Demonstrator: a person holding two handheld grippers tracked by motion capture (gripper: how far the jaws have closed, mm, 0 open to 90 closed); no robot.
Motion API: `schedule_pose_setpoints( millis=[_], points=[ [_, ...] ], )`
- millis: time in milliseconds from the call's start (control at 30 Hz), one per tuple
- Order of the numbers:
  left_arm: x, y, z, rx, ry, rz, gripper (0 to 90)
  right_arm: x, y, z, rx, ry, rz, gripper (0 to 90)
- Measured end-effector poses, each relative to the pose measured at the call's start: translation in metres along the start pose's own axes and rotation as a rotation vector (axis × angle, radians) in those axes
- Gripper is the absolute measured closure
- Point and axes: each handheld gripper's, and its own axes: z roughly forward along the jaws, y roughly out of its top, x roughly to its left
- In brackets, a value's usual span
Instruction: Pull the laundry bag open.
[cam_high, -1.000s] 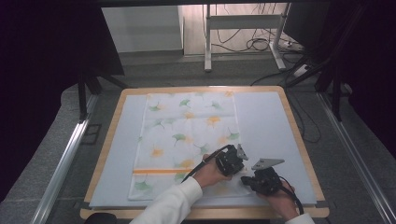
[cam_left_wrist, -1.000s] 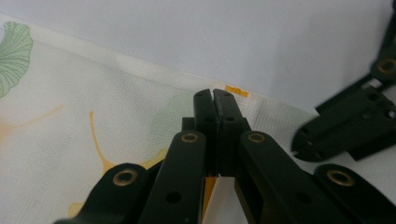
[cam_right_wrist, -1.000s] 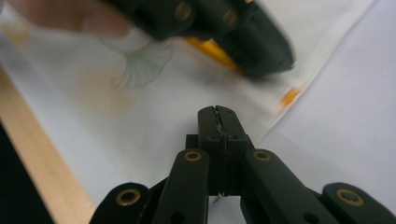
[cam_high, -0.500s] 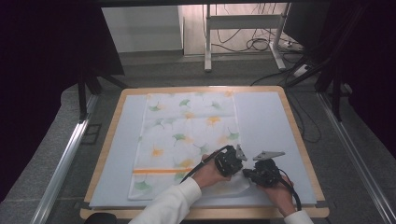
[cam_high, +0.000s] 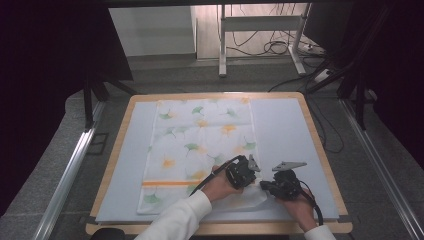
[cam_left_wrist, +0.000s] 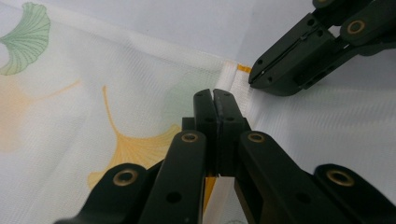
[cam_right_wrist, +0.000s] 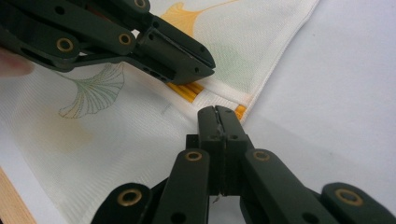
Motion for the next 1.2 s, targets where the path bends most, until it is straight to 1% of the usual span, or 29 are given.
schedule_pose_setpoints(
  millis=[233, 400, 600, 733, 800, 933, 1033, 1200],
  points=[
    [-0.001, -0.004, -0.003, 0.002, 0.018, 0.001, 90.0, -0.001, 0.000, 0.000, 0.000, 0.002, -0.002, 89.1],
    [0.003, -0.009, -0.007, 0.010, 0.010, -0.013, 90.0, -0.001, 0.000, 0.000, -0.003, 0.003, -0.006, 89.1],
    [0.004, -0.013, -0.010, 0.011, 0.018, -0.011, 90.0, 0.000, 0.000, 0.000, -0.002, 0.002, -0.007, 89.1],
    [0.007, -0.017, -0.012, 0.007, 0.011, -0.025, 90.0, 0.000, 0.000, 0.000, -0.002, 0.002, -0.006, 89.1],
    [0.009, -0.019, -0.013, 0.001, 0.005, -0.038, 90.0, 0.001, 0.000, 0.000, -0.001, 0.002, -0.007, 89.1],
    [0.009, -0.021, -0.014, 0.006, 0.008, -0.039, 90.0, 0.001, 0.000, 0.000, -0.001, 0.000, -0.011, 89.1],
    [0.010, -0.022, -0.016, 0.016, 0.021, -0.030, 90.0, 0.000, 0.000, 0.000, 0.000, 0.002, -0.010, 89.1],
    [0.011, -0.025, -0.018, 0.018, 0.023, -0.033, 90.0, 0.000, 0.000, 0.000, 0.000, 0.003, -0.011, 89.1]
  ],
)
